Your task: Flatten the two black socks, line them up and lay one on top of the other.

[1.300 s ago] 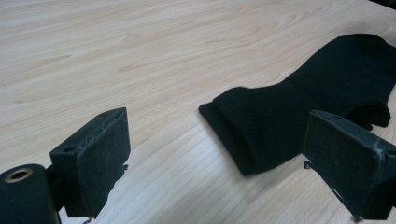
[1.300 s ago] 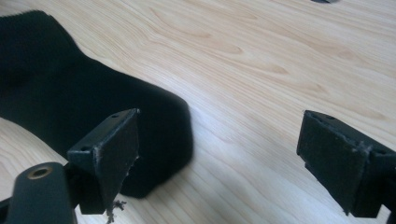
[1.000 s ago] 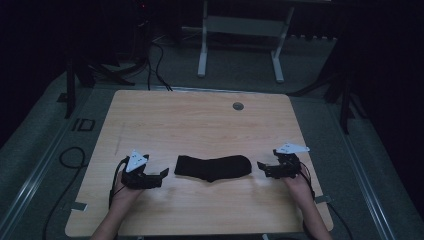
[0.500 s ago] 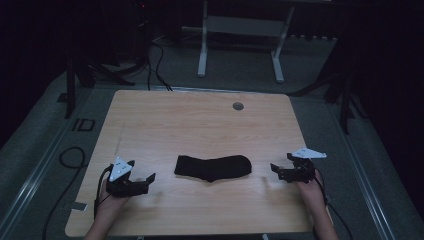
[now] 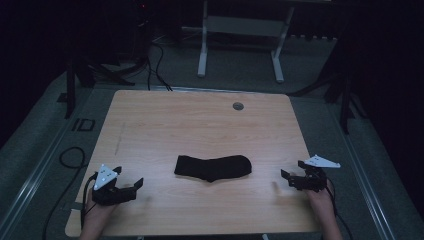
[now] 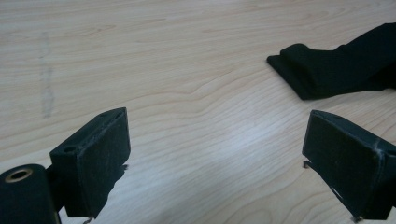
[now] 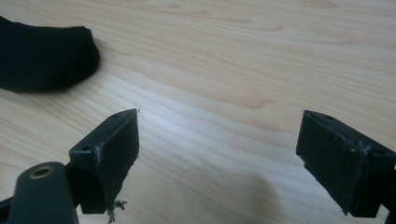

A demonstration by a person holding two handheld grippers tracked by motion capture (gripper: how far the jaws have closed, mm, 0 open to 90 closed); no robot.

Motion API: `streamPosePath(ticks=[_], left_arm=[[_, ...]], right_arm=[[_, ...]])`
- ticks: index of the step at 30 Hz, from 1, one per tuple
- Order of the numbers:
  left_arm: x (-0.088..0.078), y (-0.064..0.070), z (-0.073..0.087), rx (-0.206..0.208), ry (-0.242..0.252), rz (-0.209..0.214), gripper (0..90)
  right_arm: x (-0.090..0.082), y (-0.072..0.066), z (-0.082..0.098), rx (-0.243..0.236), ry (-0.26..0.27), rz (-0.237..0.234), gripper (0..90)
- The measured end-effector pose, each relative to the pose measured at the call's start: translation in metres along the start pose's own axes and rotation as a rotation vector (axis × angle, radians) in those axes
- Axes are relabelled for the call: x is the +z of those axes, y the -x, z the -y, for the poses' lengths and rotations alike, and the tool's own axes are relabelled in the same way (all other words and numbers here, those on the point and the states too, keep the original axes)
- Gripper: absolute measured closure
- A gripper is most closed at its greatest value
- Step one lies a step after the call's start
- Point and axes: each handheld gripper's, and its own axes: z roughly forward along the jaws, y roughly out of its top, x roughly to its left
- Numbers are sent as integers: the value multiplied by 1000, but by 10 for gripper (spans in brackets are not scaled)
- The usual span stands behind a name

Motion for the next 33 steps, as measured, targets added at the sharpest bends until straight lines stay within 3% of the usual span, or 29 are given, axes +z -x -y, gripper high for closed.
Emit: streamPosePath(ticks=[22,33], left_arm=[[-21,-9,16,-50,13,-28,84],[-21,-9,19,-58,20,-23,83]], right_arm=[[-23,5,27,66,60,77,135],[-24,5,29,57,66,93,136]])
